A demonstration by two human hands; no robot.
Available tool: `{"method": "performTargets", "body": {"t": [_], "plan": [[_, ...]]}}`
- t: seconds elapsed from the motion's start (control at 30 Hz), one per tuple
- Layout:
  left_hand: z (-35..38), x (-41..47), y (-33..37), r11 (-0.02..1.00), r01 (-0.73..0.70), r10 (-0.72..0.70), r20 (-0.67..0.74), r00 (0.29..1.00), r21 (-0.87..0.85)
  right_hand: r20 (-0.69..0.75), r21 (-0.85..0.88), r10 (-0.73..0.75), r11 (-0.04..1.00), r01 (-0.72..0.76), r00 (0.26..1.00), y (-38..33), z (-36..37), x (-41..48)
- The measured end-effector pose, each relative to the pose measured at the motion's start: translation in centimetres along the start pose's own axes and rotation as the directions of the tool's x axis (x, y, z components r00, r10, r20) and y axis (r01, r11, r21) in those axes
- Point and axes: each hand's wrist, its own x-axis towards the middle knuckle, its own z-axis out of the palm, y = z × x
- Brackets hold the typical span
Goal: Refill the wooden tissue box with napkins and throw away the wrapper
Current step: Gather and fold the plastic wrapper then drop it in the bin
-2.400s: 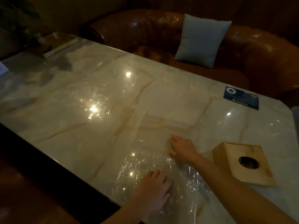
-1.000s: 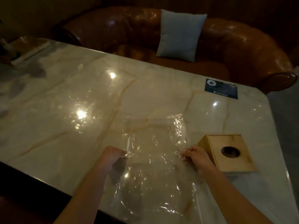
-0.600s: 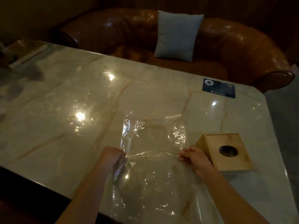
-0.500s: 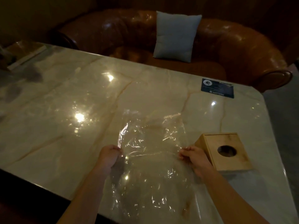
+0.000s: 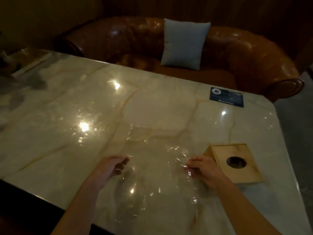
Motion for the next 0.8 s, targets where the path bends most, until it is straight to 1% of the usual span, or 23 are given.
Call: {"method": "performTargets", "body": {"t": [0.17,0.23,0.33,0.4,0.47,0.57,0.63,0.7,0.73,0.8], "plan": [[0.3,-0.2,1.5,0.994,-0.063,0.065,0.012,0.998,-0.085,-0.002,-0.005,-0.115,0.993,0.115,0.993,-2.1,-0.1,-0.7],[0.3,-0.2,2.1,0.988,-0.102,0.106,0.026,0.994,-0.118,0.044,0.010,-0.145,0.989,0.145,0.988,-3.3,-0.3,-1.0],[0.6,-0.2,3.1,0.976,-0.186,0.192,0.047,0.980,-0.114,0.111,0.038,-0.172,0.985,0.169,0.979,-4.6,-1.2,-1.5],[1.2,-0.3,3.8,0.964,-0.246,0.252,0.044,0.967,-0.103,0.128,0.029,-0.195,0.981,0.193,0.972,-5.1,-2.1,-1.6],[1.9,-0.5,4.4,0.941,-0.334,0.336,0.055,0.940,-0.051,0.130,0.012,-0.228,0.973,0.229,0.965,-5.6,-3.0,-1.8],[2.8,-1.0,5.4,0.885,-0.465,0.454,0.177,0.873,0.022,0.150,-0.003,-0.264,0.964,0.267,0.953,-6.2,-4.1,-2.1],[3.0,-0.8,5.8,0.858,-0.507,0.476,0.253,0.842,0.076,0.161,-0.061,-0.277,0.955,0.290,0.947,-6.7,-4.8,-2.7],[3.2,-0.6,6.0,0.842,-0.517,0.465,0.277,0.841,0.154,0.187,-0.110,-0.303,0.939,0.326,0.935,-7.1,-5.5,-3.1],[3.3,-0.4,6.0,0.840,-0.519,0.465,0.285,0.838,0.155,0.197,-0.110,-0.319,0.933,0.344,0.927,-7.2,-5.9,-3.3],[3.2,-0.3,6.2,0.867,-0.492,0.447,0.308,0.840,0.084,0.199,-0.060,-0.331,0.935,0.349,0.922,-7.4,-6.4,-3.6]]}}
